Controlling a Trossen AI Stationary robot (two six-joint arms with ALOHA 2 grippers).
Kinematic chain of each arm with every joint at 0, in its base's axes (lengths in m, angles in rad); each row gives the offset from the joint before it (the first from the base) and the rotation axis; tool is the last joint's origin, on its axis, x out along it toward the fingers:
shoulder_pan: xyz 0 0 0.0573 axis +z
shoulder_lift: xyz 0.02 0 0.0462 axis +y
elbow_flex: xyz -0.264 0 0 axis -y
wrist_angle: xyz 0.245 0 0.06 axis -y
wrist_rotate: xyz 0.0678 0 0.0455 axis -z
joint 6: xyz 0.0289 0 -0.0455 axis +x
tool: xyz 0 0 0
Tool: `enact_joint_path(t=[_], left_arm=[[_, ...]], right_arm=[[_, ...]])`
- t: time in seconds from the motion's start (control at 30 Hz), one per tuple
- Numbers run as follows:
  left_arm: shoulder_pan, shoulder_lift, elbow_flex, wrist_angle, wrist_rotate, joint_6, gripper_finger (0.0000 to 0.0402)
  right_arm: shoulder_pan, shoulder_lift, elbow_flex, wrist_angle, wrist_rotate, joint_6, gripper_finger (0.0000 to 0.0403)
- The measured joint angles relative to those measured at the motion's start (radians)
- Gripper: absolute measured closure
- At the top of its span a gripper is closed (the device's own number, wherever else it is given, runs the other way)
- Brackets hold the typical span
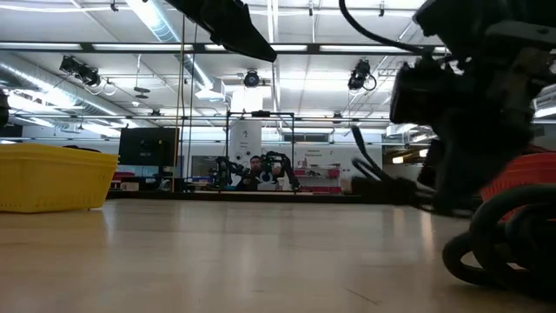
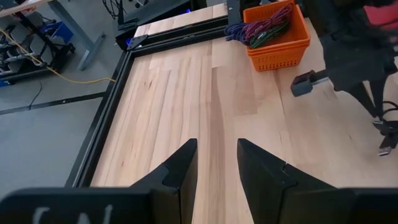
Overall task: Pick & Place USB Port
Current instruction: Put the black charger cable into the yellow basket
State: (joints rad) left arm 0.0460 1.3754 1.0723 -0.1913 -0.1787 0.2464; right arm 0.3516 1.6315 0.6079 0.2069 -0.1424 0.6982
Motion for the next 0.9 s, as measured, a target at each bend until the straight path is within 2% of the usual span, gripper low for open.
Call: enact_joint_path(t=[0.1,0.23,0.53,0.77,0.9], left_arm=[[0.000,0.000,0.000,0.000,0.001,-0.008,0.0282],[0.000,0.000,0.000,-0.002,0.004,-0.036,0.0282],[0.000,-0.003,0.000,-0.073,0.166,-0.134,0.0282],[0.001,-0.003,-0.001,0.131,0.245,-0.132,0.0282],[0.001,-0.002,-0.001,0.225,0.253,-0.130,0.0282]], right_arm=[[-0.030,-0.049,0.000,-0.030,0.011,-0.052,0.0401],[-0.086,-0.147,0.000,-0.093,0.083,-0.143,0.0402],[-0.187,-0.367,0.000,-0.028,0.255,-0.438,0.0403],[-0.249,-0.477,0.000,0.102,0.343,-0.611,0.0403],[-0.268,-0.491,0.035,0.119,0.348,-0.673,0.0403]])
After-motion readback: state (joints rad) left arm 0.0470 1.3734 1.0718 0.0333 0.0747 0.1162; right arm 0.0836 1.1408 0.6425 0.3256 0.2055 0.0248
